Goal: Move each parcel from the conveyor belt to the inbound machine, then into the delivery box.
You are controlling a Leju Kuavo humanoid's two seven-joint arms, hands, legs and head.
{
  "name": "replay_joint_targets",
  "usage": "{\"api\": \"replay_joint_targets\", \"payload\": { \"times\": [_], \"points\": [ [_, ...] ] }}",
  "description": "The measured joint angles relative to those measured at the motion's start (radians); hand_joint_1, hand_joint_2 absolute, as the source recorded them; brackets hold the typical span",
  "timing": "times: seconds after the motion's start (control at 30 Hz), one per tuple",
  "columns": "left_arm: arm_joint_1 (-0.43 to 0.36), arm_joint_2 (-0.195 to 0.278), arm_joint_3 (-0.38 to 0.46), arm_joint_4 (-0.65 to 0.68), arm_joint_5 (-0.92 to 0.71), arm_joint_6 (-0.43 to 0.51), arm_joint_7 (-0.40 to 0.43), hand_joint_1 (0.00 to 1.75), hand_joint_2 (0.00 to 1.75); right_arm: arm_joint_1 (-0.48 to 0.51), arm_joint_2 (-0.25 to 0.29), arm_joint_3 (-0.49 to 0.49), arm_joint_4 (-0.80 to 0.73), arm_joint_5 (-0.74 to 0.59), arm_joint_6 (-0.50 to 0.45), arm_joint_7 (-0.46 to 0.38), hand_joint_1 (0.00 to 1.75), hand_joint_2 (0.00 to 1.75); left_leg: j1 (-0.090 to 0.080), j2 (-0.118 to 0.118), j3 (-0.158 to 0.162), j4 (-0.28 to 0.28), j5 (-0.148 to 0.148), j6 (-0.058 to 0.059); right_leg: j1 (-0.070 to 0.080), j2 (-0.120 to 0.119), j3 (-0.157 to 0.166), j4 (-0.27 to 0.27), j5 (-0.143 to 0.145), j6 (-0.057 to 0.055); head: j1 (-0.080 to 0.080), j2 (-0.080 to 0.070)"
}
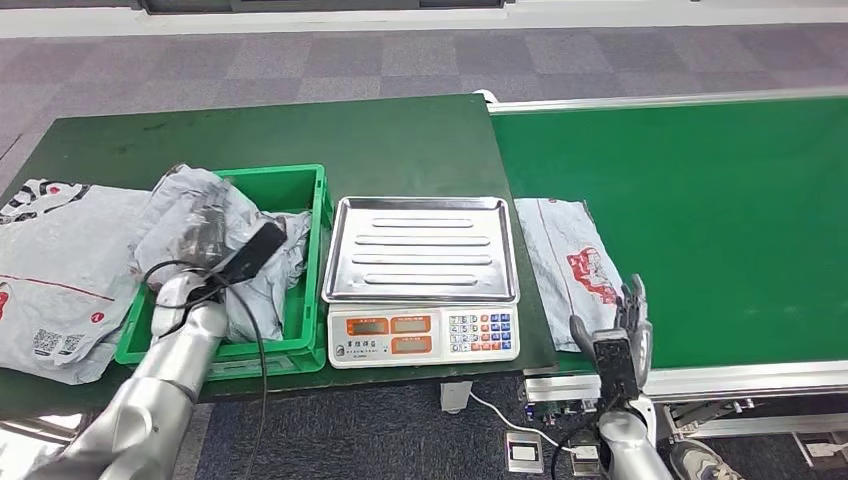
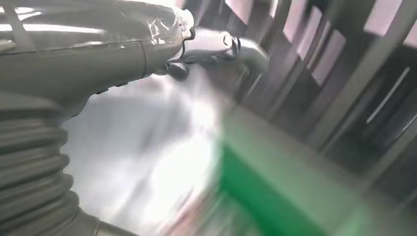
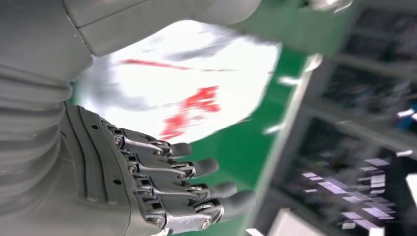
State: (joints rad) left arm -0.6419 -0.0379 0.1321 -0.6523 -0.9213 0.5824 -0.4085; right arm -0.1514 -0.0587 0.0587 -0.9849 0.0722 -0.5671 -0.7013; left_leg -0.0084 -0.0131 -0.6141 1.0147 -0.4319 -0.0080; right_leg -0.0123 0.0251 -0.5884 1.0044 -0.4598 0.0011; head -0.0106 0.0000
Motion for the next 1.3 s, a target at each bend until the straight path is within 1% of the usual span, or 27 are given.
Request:
{"api": "replay_joint_targets", "payload": {
  "times": [0.03,0.07,0.1,0.13,0.17,0.27,0.47,0.77,1.27,1.3],
  "points": [
    [0.027,-0.007,-0.006,-0.076,0.151,0.064,-0.128,0.00,0.00,0.019,-0.003,0.000,-0.006,-0.007,-0.011,0.000,0.00,1.75,0.000,-0.002,-0.001,0.000,0.000,0.000,0.000,-0.001,0.000,0.000,-0.001,0.000,0.000,0.000],
    [0.046,-0.014,-0.011,-0.136,0.290,0.101,-0.225,0.00,0.00,0.034,-0.006,0.000,-0.010,-0.011,-0.016,0.000,0.00,1.75,0.000,-0.003,-0.001,0.000,-0.001,0.000,0.000,-0.003,0.001,0.000,-0.002,0.000,0.000,0.000],
    [0.061,-0.020,-0.015,-0.184,0.395,0.115,-0.281,0.00,0.00,0.043,-0.008,0.000,-0.014,-0.012,-0.018,0.000,0.00,1.75,0.000,-0.004,-0.001,0.000,-0.001,0.001,0.000,-0.004,0.001,0.000,-0.002,0.000,0.000,0.000],
    [0.075,-0.024,-0.019,-0.227,0.455,0.119,-0.305,0.00,0.00,0.050,-0.008,0.000,-0.017,-0.012,-0.019,0.000,0.00,1.75,0.000,-0.004,-0.001,0.000,-0.002,0.001,0.000,-0.004,0.001,0.000,-0.003,0.000,0.000,0.000],
    [0.088,-0.028,-0.023,-0.263,0.473,0.119,-0.304,0.00,0.00,0.055,-0.009,0.000,-0.021,-0.012,-0.019,0.000,0.00,1.75,0.000,-0.004,-0.001,0.000,-0.002,0.001,0.000,-0.004,0.001,-0.001,-0.003,0.000,0.000,0.000],
    [0.115,-0.036,-0.031,-0.336,0.420,0.119,-0.298,0.00,0.00,0.065,-0.011,0.000,-0.027,-0.012,-0.020,0.000,0.00,1.75,0.000,-0.004,-0.001,0.000,-0.002,0.001,0.000,-0.005,0.001,-0.001,-0.004,0.001,0.000,0.000],
    [0.136,-0.044,-0.039,-0.406,0.402,0.119,-0.296,0.00,0.00,0.071,-0.013,0.000,-0.033,-0.012,-0.020,0.000,0.00,1.75,0.000,-0.004,-0.001,0.000,-0.002,0.001,0.000,-0.005,0.001,-0.001,-0.004,0.001,0.000,0.000],
    [0.140,-0.047,-0.039,-0.432,0.402,0.119,-0.296,0.00,0.00,0.075,-0.014,0.000,-0.034,-0.012,-0.020,0.000,0.00,1.75,0.000,-0.004,-0.001,0.000,-0.002,0.001,0.000,-0.005,0.001,0.000,-0.004,0.001,0.000,0.000],
    [0.142,-0.048,-0.039,-0.437,0.402,0.119,-0.296,0.00,0.00,0.077,-0.014,0.000,-0.034,-0.012,-0.020,0.000,0.00,1.75,0.000,-0.004,-0.001,0.000,-0.002,0.001,0.000,-0.005,0.001,0.000,-0.004,0.001,0.000,0.000],
    [0.142,-0.048,-0.039,-0.437,0.402,0.119,-0.296,0.00,0.44,0.077,-0.014,0.000,-0.034,-0.012,-0.020,0.000,0.00,1.75,0.000,-0.004,-0.001,0.000,-0.002,0.001,0.000,-0.005,0.001,0.000,-0.004,0.001,0.000,0.000]
  ]
}}
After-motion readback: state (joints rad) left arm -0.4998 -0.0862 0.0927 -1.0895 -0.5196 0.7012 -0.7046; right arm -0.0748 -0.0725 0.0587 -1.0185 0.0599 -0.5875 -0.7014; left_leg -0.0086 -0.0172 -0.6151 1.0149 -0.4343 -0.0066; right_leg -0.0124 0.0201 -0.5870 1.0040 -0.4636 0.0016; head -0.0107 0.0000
